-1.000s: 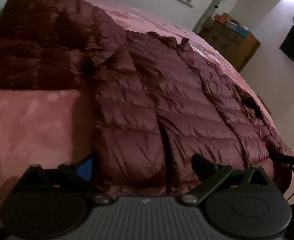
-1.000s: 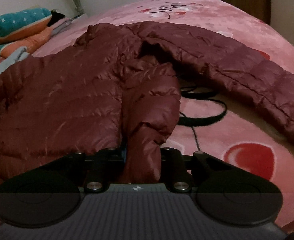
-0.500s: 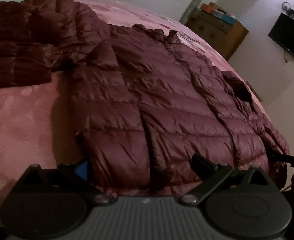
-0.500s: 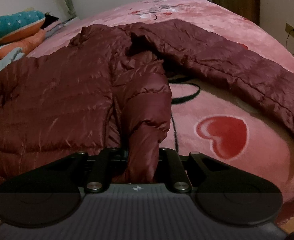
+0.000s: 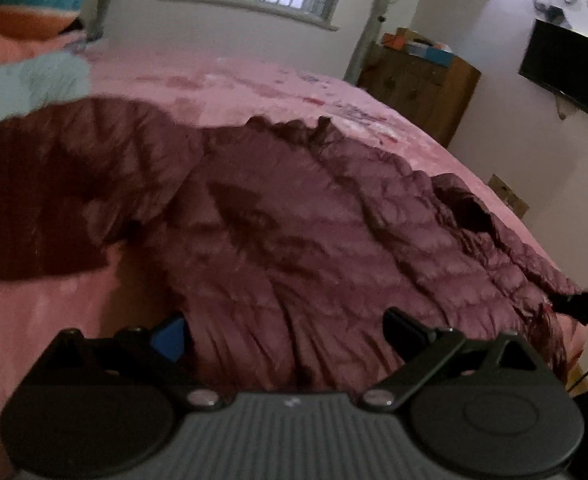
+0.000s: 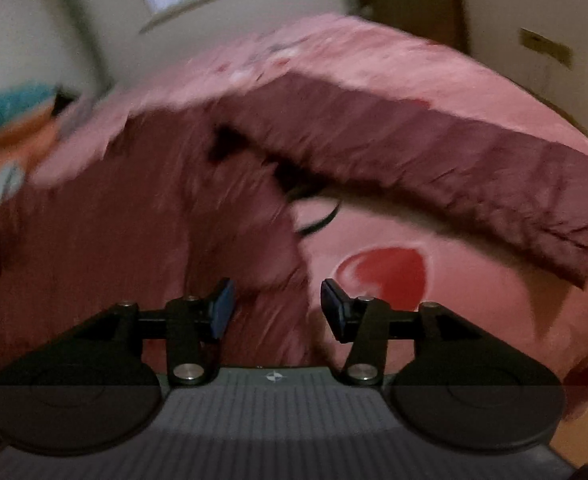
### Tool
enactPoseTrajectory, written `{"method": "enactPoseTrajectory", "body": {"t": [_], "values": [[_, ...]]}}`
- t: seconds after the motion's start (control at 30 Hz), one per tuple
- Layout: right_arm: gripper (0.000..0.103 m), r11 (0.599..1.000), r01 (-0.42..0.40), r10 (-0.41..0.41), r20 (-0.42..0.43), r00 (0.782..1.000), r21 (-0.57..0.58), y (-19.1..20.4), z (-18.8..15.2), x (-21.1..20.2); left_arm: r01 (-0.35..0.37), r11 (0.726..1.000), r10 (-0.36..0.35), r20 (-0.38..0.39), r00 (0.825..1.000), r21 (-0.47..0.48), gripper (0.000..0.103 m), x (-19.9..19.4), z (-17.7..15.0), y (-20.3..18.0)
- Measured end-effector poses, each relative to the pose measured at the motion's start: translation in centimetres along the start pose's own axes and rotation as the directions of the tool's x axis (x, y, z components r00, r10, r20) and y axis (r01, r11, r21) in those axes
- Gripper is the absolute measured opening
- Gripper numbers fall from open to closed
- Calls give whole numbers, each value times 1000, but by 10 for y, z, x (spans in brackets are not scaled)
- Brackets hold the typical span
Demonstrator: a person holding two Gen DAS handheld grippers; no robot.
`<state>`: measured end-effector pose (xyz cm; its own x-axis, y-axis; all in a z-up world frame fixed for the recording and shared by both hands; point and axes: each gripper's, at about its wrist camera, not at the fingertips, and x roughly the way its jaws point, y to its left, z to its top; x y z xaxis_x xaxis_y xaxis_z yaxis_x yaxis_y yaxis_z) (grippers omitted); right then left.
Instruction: Fold large clothes
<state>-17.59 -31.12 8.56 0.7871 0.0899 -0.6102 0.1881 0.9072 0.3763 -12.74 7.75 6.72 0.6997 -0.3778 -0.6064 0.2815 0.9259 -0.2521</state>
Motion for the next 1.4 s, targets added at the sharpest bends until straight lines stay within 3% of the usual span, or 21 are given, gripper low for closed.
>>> {"method": "enactPoseTrajectory", "body": {"t": [0.1, 0.17, 0.23, 0.4, 0.47, 0.53, 0.63, 0.8, 1.0, 1.2, 1.4], "values": [[62, 985, -13, 0, 74, 997, 174, -19, 13, -6, 13, 1000, -14, 29, 999, 28, 98, 10, 6, -11], [66, 950, -46, 7, 125, 992, 309, -33, 19, -4, 18, 999, -19, 38, 999, 43, 99, 20, 8, -20], [76, 878, -79, -9, 182, 983, 471, -48, 19, 2, 25, 998, -27, 50, 998, 50, 99, 27, 11, -26], [77, 663, -121, -110, 256, 960, 739, -75, 3, 22, 64, 996, -69, 98, 993, 55, 99, 40, 27, -34], [77, 601, -115, -169, 267, 949, 791, -81, -5, 32, 86, 996, -90, 105, 990, 36, 99, 45, 34, -35], [76, 569, -121, -203, 281, 938, 814, -87, -13, 34, 116, 993, -115, 111, 987, -2, 99, 46, 40, -35], [76, 589, -110, -249, 309, 918, 801, -90, -10, 41, 158, 987, -153, 108, 982, -38, 99, 41, 45, -33], [98, 634, -106, -266, 346, 900, 766, -96, 1, 54, 159, 985, -152, 92, 984, -72, 100, 21, 46, -16], [100, 734, 34, -335, 318, 887, 678, -100, 15, 39, 56, 997, -55, 27, 998, -49, 100, -12, 35, 8], [101, 748, 61, -362, 330, 872, 661, -105, 22, 44, -88, 995, 87, 18, 996, 47, 100, -41, 30, 16], [102, 759, 85, -387, 343, 856, 645, -99, 22, 35, -78, 996, 76, 57, 995, 41, 101, -38, 37, 14]]}}
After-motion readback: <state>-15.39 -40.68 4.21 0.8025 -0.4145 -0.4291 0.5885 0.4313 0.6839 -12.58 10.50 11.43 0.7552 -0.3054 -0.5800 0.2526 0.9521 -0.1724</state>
